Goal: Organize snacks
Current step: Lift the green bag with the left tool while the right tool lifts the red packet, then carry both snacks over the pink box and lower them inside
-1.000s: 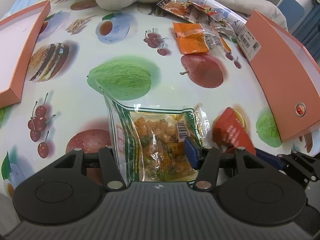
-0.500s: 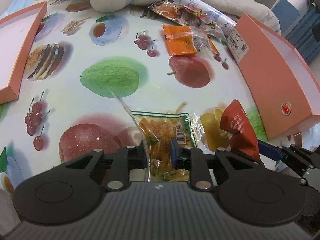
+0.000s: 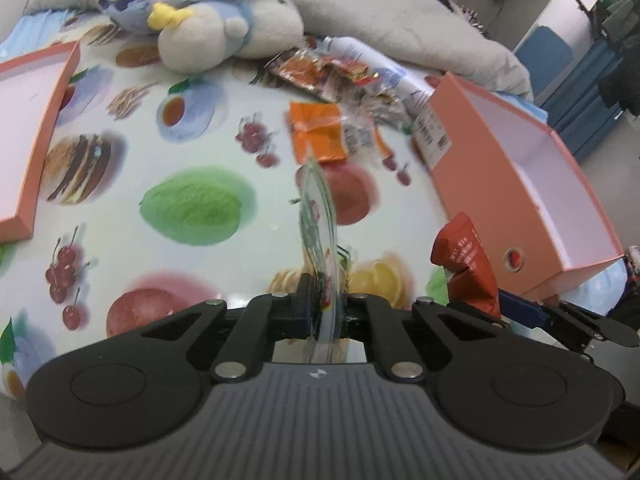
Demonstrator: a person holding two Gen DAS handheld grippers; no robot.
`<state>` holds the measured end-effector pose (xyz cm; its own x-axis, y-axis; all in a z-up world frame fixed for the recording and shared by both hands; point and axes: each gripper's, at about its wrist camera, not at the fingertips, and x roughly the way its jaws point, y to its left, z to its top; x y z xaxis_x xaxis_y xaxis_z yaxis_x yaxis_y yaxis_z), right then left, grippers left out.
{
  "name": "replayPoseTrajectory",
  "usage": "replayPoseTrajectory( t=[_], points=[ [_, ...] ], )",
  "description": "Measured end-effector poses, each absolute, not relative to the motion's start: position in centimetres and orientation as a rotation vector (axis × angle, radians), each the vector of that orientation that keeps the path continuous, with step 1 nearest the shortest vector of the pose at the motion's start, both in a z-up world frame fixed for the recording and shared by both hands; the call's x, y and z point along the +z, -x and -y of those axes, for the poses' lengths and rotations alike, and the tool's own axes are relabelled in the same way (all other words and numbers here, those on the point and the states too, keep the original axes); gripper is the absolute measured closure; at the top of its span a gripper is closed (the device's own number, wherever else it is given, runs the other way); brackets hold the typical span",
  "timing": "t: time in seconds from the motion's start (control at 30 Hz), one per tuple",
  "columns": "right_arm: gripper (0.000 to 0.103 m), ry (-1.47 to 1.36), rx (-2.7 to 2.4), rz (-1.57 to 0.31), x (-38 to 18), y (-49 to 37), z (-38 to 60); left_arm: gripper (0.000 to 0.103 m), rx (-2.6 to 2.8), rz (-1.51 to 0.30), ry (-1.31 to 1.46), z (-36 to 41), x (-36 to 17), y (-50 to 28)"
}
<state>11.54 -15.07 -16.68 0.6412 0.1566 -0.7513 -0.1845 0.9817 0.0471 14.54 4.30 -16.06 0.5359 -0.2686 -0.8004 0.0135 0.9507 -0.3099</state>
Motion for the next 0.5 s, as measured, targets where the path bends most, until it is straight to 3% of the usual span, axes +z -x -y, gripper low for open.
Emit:
replayPoseTrajectory(
  t=[0.5],
  points=[
    [0.057, 0.023, 0.188, -0.749, -10.7, -13.2, 16.3, 0.097, -0.242, -0.892, 0.277, -1.9, -9.6, -16.9]
  ],
)
